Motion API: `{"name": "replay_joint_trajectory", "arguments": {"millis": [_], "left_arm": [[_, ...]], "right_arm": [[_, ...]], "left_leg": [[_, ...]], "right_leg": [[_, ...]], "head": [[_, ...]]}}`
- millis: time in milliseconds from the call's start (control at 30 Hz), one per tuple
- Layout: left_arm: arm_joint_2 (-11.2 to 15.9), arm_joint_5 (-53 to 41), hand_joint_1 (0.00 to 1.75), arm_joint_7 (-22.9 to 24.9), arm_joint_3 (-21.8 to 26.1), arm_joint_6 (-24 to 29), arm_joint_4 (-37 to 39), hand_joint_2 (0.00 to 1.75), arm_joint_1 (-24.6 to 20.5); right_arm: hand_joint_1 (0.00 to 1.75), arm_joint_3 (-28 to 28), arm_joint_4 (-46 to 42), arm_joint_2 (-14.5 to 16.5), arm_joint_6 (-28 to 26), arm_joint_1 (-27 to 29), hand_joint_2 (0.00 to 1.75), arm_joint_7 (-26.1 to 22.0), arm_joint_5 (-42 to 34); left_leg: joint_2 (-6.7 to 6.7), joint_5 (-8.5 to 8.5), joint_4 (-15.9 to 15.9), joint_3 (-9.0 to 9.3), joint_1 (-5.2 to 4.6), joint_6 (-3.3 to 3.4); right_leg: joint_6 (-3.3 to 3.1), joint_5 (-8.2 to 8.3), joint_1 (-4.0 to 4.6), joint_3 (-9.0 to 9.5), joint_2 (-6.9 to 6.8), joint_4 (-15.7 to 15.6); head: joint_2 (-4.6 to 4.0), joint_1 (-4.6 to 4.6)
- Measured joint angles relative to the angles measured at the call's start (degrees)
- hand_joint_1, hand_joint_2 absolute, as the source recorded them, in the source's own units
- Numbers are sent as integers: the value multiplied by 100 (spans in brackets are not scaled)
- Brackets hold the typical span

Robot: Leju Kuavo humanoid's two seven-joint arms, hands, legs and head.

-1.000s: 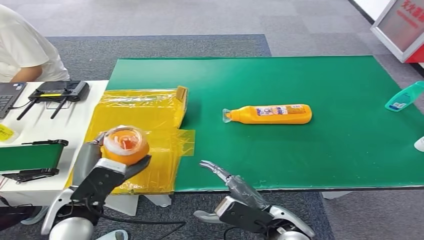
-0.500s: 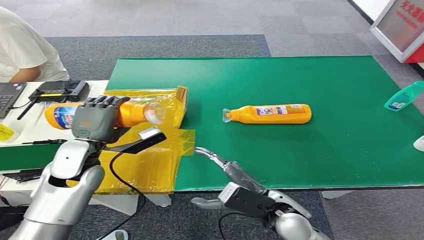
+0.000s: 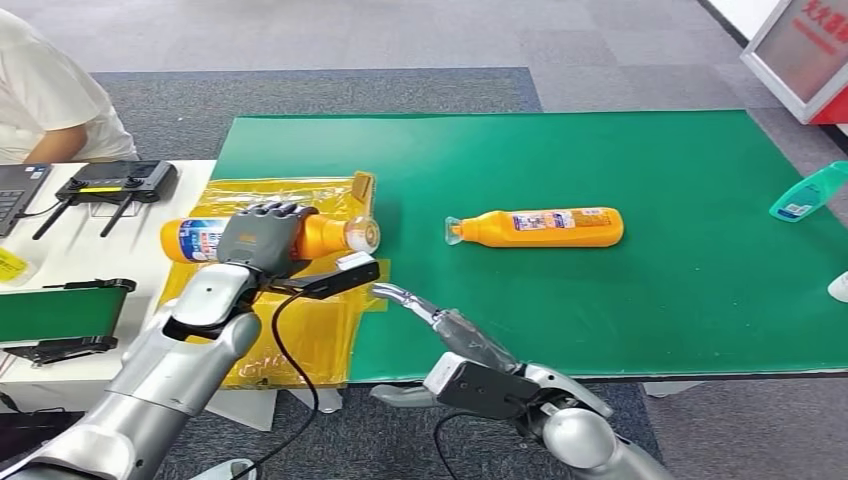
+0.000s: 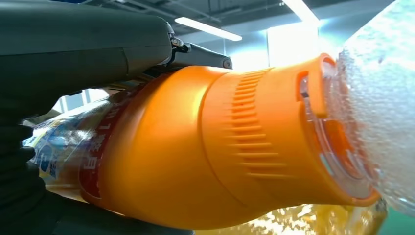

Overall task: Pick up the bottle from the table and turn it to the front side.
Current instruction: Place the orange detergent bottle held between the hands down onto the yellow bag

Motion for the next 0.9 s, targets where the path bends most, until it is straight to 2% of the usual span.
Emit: {"name": "replay_joint_trajectory", "arguments": {"millis": [367, 567, 900], "left_arm": [[-806, 232, 175, -43, 11, 117, 1165, 175, 13], [-925, 201, 175, -32, 41, 124, 1449, 175, 20], [-911, 8, 175, 285, 233, 120, 1714, 175, 24]], "right_arm": [[0, 54, -16, 21, 45, -39, 175, 16, -72], [0, 54, -16, 22, 53, -31, 175, -11, -118], [0, -57, -50, 27, 93, 52, 175, -73, -180]], "left_leg": [[0, -3, 1, -8, -1, 4], [0, -2, 1, -8, 0, 2], [0, -2, 1, -7, -1, 3]], "right_leg": [[1, 0, -2, -3, -1, 0], [1, 0, 0, -5, 0, 0], [1, 0, -1, -3, 1, 0]], "head": [[0, 1], [0, 1], [0, 1]]}}
